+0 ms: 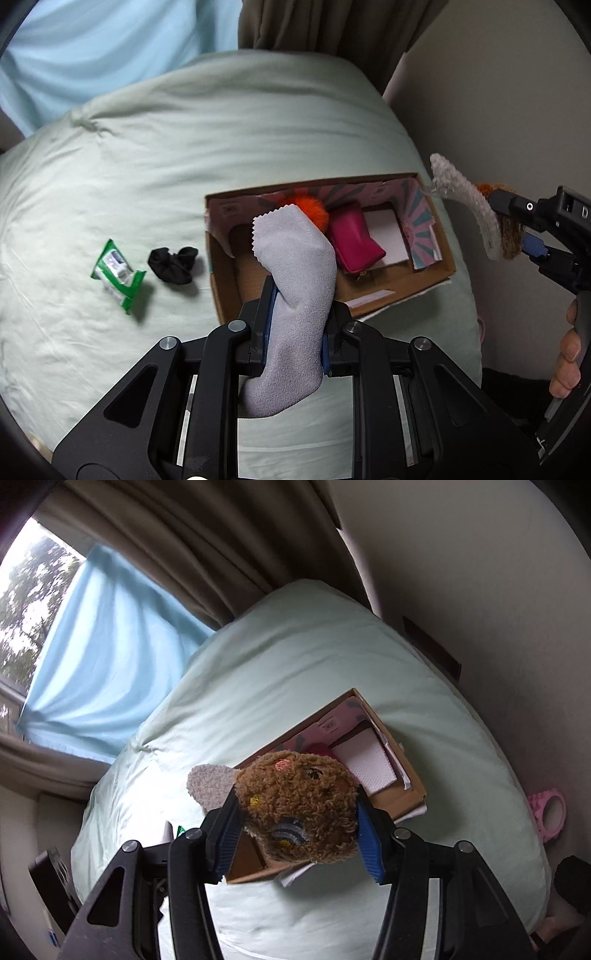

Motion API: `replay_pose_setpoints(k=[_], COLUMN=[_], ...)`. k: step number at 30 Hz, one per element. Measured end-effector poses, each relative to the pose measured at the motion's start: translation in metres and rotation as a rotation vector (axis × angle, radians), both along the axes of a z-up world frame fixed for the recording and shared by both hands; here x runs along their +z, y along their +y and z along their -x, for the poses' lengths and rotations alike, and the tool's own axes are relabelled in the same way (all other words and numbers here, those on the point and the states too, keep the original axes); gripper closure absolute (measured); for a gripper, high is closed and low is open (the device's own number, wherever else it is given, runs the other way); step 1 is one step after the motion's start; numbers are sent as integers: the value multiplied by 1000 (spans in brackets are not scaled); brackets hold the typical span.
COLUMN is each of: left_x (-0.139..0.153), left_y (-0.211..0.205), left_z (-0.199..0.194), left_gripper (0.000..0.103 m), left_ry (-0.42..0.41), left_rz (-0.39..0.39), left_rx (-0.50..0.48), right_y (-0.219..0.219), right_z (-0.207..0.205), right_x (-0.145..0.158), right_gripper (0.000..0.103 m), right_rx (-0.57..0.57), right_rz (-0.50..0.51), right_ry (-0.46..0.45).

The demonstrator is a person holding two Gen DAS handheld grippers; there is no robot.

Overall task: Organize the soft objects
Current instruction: 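Lift and carry the lilac cloth and brown plush over the box with both tools, then open both tools to drop the cloth and plush into the box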

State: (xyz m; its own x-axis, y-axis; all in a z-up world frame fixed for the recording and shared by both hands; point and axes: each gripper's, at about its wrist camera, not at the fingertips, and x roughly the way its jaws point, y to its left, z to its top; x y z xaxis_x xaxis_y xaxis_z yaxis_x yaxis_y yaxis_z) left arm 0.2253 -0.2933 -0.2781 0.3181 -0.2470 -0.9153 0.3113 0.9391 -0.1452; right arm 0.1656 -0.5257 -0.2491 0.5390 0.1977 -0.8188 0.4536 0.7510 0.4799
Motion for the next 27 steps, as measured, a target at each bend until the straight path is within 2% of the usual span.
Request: replay_pose_setpoints(k=[8,14,23,25,26,27], left_x=[-53,-87,-122,-122,-121,-120], left_y=[-16,-23,-35,-38,-38,-38], left_z=[-46,-72,-83,-84,-83,-82], left_gripper=[87,87,85,60,16,1], left_ry=[85,130,190,207,210,211], left_rz=[-36,-78,-127,-116,-105,-91], left_rx=[5,-28,-64,-68,-68,-68], right_y=[-14,-8,-2,-5,-4,-4], right_z=[-35,-54,-72,-77,-78,-78], right_x=[-50,-77,-101,-104,-103,-101], right_gripper=[52,52,50,46,40,34], right_rx=[-65,-51,-8,-15,-19,-25], right_rz=[-77,-31,41,48,56,75], right_ry=[85,145,190,186,183,175])
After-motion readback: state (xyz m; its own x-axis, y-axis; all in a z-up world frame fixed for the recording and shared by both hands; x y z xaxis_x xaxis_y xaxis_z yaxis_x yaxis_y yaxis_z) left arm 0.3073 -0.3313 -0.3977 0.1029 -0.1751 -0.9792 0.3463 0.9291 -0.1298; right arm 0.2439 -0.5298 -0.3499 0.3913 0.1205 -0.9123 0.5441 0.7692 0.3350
